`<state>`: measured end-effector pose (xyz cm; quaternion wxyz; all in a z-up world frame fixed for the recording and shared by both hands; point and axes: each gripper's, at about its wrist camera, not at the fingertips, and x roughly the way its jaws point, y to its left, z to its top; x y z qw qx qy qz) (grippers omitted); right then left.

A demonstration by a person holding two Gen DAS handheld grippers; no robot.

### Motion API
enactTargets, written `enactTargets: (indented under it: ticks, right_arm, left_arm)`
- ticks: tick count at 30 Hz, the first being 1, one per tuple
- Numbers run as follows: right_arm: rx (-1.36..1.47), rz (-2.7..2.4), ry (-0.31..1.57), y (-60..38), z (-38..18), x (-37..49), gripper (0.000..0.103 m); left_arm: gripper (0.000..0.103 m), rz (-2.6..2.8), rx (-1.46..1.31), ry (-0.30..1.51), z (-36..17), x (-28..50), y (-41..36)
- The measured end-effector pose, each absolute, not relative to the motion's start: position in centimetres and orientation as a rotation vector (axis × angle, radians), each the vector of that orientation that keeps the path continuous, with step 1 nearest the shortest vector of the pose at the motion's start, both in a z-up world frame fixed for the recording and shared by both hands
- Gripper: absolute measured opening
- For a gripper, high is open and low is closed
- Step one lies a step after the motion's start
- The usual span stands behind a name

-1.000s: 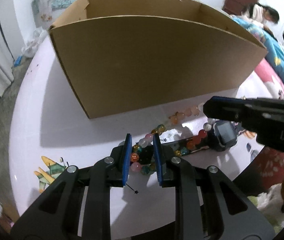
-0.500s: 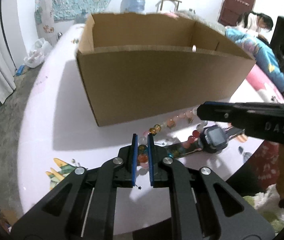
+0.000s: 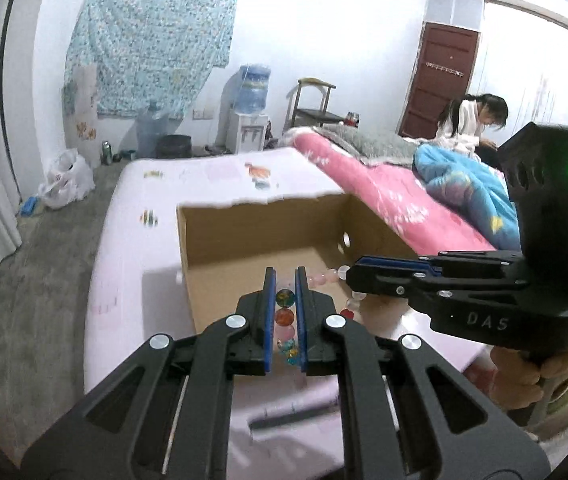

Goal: Organize jewelry
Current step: 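Carry the bead bracelet into the cardboard box and open the grippers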

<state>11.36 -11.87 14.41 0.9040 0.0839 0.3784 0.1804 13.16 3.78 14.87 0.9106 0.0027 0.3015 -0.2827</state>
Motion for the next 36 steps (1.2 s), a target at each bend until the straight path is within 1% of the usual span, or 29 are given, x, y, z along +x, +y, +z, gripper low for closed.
enactTargets:
  ticks: [2,5,7,12,16,18,20,23,25,26,28,29,31,32,34,35,36]
  right_arm:
    - [0.22,0.388,0.843,-12.6,14.4,15.1,0.01]
    - [0.28,0.387,0.959,-13.8,12.9,20.7,0.01]
    - [0.297,0.356,1.032,-14.2,11.1,24.5,0.01]
    - [0.336,0.319,1.194,-14.6,6.1,30.9,0.01]
    - [0.34,0.287,1.278,-14.5,3.5,33.6,0.011]
    - [0.366,0.271,1.297,-14.9,2.7,33.8,0.011]
    - [0.37,0.276,1.3,-15.3,2.7,33.2,0.012]
    - [0.321,0.274,1.257,-15.6,4.5,31.5,0.014]
    - [0.275,0.279,1.193,-16.1,7.1,29.3,0.021]
    - [0.265,0.286,1.161,-16.4,8.2,28.8,0.022]
    - [0.235,0.304,1.081,-17.1,11.0,26.0,0.027]
    - [0.22,0.314,1.026,-17.5,12.7,23.9,0.029]
    - [0.197,0.328,0.932,-18.4,15.0,19.8,0.041]
    - [0.188,0.336,0.889,-18.8,15.9,17.5,0.045]
    - [0.163,0.343,0.832,-19.6,16.4,12.9,0.058]
    - [0.16,0.334,0.818,-20.0,15.9,10.7,0.062]
    - [0.161,0.313,0.82,-20.3,15.1,9.0,0.069]
  left_arm:
    - [0.008,-0.562,0.014,0.678,14.8,16.5,2.6]
    - [0.008,-0.532,0.034,0.767,13.4,21.5,1.1]
    - [0.008,-0.484,0.085,0.805,12.2,23.9,0.2]
    - [0.009,-0.409,0.194,0.955,8.4,29.4,-2.6]
    - [0.009,-0.356,0.251,1.034,5.9,31.2,-3.4]
    - [0.009,-0.349,0.232,1.047,5.7,31.1,-3.0]
    - [0.012,-0.356,0.202,1.039,6.2,30.4,-2.5]
    - [0.021,-0.368,0.168,0.987,8.1,28.5,-1.5]
    - [0.03,-0.372,0.146,0.945,9.5,27.1,-0.5]
    - [0.032,-0.372,0.127,0.908,10.6,25.8,0.5]
    - [0.044,-0.372,0.098,0.847,12.2,23.7,2.0]
    - [0.048,-0.373,0.085,0.809,13.2,22.0,3.2]
    - [0.063,-0.372,0.076,0.769,14.0,19.3,4.8]
    - [0.066,-0.37,0.076,0.748,14.2,17.4,5.8]
    - [0.081,-0.362,0.081,0.736,13.8,15.0,6.9]
    - [0.083,-0.35,0.075,0.743,12.8,13.6,7.5]
    - [0.084,-0.34,0.069,0.759,11.9,12.8,7.8]
